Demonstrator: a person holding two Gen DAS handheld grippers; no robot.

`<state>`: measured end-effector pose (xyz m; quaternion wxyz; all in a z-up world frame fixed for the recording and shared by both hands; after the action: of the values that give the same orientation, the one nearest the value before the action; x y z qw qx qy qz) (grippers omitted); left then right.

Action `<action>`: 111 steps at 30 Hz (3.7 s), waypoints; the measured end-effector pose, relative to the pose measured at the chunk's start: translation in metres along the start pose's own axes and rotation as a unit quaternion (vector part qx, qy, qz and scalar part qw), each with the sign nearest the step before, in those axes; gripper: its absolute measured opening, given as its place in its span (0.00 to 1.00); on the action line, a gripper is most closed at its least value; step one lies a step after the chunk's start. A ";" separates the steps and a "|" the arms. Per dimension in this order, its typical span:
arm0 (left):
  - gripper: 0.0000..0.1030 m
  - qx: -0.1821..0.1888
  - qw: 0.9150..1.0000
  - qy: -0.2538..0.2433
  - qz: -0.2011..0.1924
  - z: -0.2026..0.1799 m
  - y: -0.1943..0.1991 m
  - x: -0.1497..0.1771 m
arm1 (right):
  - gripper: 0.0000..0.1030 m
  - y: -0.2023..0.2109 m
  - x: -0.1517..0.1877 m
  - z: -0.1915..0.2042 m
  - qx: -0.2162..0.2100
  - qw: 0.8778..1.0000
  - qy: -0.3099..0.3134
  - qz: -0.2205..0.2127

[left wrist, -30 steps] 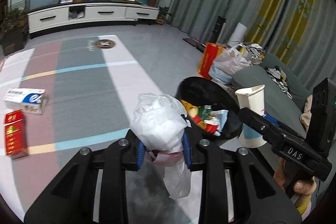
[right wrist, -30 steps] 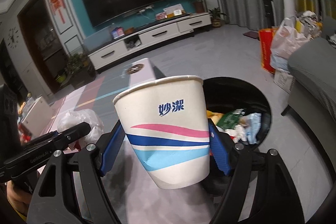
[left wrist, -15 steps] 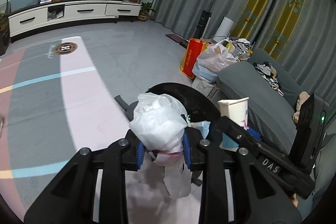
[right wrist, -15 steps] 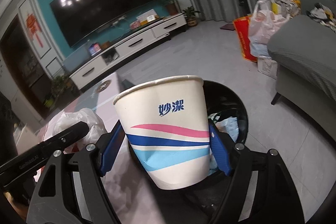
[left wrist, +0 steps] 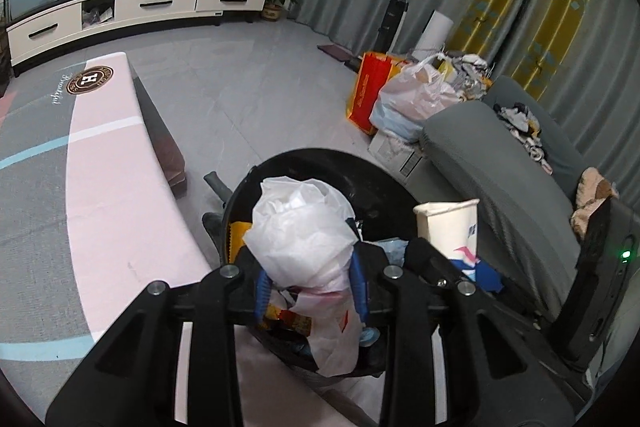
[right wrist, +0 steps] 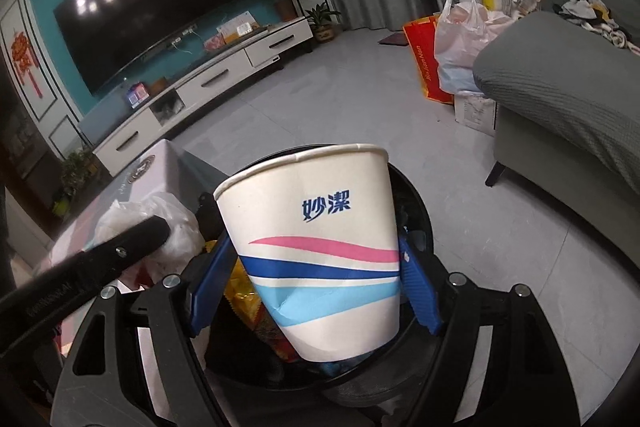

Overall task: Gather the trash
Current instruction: 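Open the left tool over the bin while the right tool releases the paper cup, then move both open tools back toward the red pack and ointment box, then grasp the red cigarette pack with the left tool while the right tool grasps the ointment box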

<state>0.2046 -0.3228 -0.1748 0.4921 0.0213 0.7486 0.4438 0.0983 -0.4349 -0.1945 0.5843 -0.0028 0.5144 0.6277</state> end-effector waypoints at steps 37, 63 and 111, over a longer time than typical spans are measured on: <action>0.82 -0.021 0.997 0.063 -0.044 0.039 0.067 0.026 | 0.79 0.001 0.002 -0.007 -0.042 0.997 -0.054 0.031; 0.90 -0.303 0.935 0.178 0.034 0.265 0.220 0.189 | 0.83 0.031 0.125 0.183 -0.303 0.929 0.101 0.190; 0.48 -0.280 0.910 0.305 -0.011 0.333 0.279 0.226 | 0.83 -0.066 0.239 0.410 -0.187 0.832 0.485 0.192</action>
<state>0.2274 0.1662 -0.1867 0.2303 -0.2623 0.7076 0.6143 0.3163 -0.0085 -0.1886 0.1160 -0.3177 0.5946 0.7294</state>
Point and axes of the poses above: each gripper's, at about its wrist camera, not at the fingertips, and y roughly against the way its jaws point, z to its left, x to its underside, the point moved 5 cm from there along -y, roughly the way its jaws point, and after that the axes turned 14 degrees about -y, right-handed, at the moved point
